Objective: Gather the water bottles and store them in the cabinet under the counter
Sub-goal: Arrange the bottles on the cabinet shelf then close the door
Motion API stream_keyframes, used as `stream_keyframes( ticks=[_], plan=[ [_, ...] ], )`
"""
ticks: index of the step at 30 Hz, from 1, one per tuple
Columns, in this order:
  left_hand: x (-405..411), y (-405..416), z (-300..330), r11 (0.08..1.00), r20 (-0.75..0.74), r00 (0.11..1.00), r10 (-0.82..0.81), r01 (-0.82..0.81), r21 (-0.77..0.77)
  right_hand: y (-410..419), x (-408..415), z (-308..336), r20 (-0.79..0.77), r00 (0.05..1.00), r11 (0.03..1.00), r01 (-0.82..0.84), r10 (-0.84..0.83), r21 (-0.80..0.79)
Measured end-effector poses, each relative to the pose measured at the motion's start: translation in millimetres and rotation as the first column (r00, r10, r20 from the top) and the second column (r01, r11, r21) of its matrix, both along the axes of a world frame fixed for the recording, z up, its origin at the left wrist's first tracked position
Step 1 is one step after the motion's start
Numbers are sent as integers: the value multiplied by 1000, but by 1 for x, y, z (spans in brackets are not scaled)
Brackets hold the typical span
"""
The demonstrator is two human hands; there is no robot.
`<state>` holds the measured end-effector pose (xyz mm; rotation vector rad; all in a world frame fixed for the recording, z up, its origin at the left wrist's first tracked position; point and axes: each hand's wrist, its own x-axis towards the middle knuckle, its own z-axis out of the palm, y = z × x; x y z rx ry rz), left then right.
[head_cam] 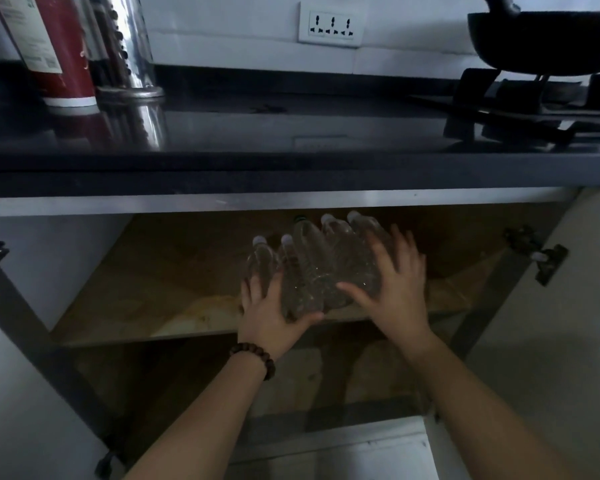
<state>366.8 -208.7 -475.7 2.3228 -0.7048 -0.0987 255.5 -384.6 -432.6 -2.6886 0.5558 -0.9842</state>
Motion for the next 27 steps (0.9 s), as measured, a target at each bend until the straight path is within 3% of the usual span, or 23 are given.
stream_keyframes(
  ticks=[3,5,8,14,27],
  plan=[
    [-1,-13,-4,996,42,999,-2,-1,90,-32,-13,-14,-40,999,961,24,-14,275],
    [1,-18,-9,993,99,995,17,-29,116,-43,-13,-24,-2,1000,881,-19,23,474],
    [8,-20,-14,992,154,987,40,-58,115,-51,-7,-34,97,994,770,-98,47,630],
    [17,-22,-14,992,213,975,70,-90,87,-61,1,-46,197,976,741,-201,94,641],
    [38,-26,-8,993,149,989,2,-20,120,-53,13,-51,182,983,780,-100,-18,617]
  ],
)
